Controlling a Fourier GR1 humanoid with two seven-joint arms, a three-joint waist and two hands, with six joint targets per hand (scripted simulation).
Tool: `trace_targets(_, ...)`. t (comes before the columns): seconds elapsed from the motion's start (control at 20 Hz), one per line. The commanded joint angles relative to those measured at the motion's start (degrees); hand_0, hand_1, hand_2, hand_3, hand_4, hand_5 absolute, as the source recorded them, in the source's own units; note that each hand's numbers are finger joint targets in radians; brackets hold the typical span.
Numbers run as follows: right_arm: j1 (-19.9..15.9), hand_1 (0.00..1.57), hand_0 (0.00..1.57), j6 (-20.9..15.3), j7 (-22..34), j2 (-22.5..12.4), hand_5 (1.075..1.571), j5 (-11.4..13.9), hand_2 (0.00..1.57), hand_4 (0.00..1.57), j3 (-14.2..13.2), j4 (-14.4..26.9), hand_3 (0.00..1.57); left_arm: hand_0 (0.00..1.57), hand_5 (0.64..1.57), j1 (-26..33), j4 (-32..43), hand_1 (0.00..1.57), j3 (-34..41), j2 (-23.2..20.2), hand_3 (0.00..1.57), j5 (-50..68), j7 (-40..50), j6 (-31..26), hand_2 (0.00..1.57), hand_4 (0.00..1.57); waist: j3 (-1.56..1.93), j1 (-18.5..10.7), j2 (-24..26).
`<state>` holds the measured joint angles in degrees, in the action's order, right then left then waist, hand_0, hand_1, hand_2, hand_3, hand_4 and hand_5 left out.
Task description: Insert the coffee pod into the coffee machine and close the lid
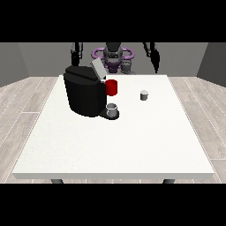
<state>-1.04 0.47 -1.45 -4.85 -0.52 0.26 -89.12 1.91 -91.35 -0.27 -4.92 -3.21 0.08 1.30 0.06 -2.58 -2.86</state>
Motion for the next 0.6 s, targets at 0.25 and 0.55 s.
trace_targets(0.25,1.36,0.0,0.0,1.94,-1.1,0.87,1.571,-1.5,0.0,0.33,0.41,-0.25,0.0,0.0,1.571,-7.13,3.94,0.0,2.98,-4.88,0.0,5.88,-3.85,-9.76,0.0,0.51,-0.1,7.1,1.56)
trace_targets(0.55,-3.05,0.0,0.0,0.31,-6.38,2.89,1.571,-3.47,0.0,0.35,-2.27,1.21,0.0,0.0,1.571,-10.81,9.73,0.0,0.39,-9.64,0.0,-5.92,-1.49,-7.41,0.0,0.0,-0.06,7.7,-1.82)
